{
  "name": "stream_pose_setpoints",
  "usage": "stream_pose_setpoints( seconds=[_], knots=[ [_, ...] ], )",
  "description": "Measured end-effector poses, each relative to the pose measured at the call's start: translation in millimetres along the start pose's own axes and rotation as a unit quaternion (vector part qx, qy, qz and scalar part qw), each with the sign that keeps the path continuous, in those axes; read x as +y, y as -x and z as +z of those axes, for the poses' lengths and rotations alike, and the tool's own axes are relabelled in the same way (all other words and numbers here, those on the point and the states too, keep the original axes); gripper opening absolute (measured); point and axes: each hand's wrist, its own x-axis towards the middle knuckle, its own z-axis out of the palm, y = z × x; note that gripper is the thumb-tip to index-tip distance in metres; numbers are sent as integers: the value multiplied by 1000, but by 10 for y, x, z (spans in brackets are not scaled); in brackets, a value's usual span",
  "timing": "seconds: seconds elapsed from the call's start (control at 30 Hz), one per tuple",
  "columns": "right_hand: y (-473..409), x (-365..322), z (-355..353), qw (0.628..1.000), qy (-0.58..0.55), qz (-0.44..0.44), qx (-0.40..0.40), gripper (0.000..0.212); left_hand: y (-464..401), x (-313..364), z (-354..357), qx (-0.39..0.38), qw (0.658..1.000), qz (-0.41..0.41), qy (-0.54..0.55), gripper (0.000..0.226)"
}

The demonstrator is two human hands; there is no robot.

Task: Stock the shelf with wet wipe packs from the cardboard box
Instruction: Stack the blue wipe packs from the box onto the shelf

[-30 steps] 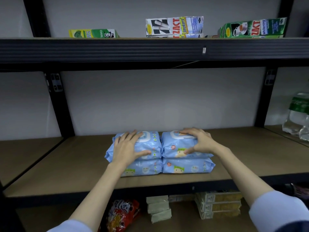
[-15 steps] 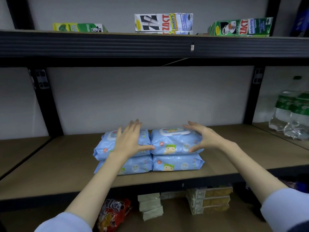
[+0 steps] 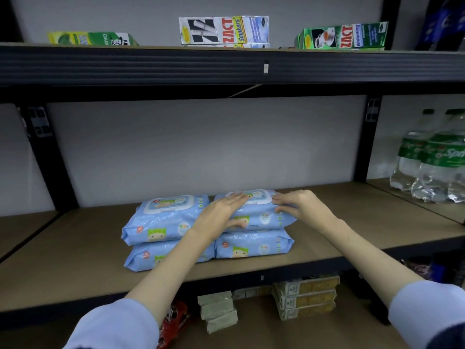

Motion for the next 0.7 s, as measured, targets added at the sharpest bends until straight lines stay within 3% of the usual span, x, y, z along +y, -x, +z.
stream_pose_setpoints(
  seconds=[0.07, 0.2, 0.37, 0.43, 0.5, 0.57, 0.7],
  knots=[
    [20, 5, -28, 999, -29, 14, -9, 30, -4, -14, 30, 6, 1000, 5, -26, 69],
    [-21, -36, -74, 994, -27, 32, -97, 76, -10, -59, 21, 11, 996, -25, -87, 71],
    [13, -91, 22, 990, -73, 71, -95, 67, 26, -50, 7, 30, 994, -36, -95, 63],
    [22, -140, 14, 993, -35, 71, -90, 67, 145, -97, -21, 55, 995, -36, -72, 61],
    [3, -230, 41, 994, 36, 62, -82, 69, 386, -276, -98, 86, 994, -66, -32, 73],
    [-31, -443, 113, 996, 60, 32, -54, 72, 655, -518, -218, 117, 988, -98, -30, 98],
    [-326, -968, 504, 995, 64, -76, -12, 75, 1038, -974, -488, 84, 984, -152, -40, 126]
  ],
)
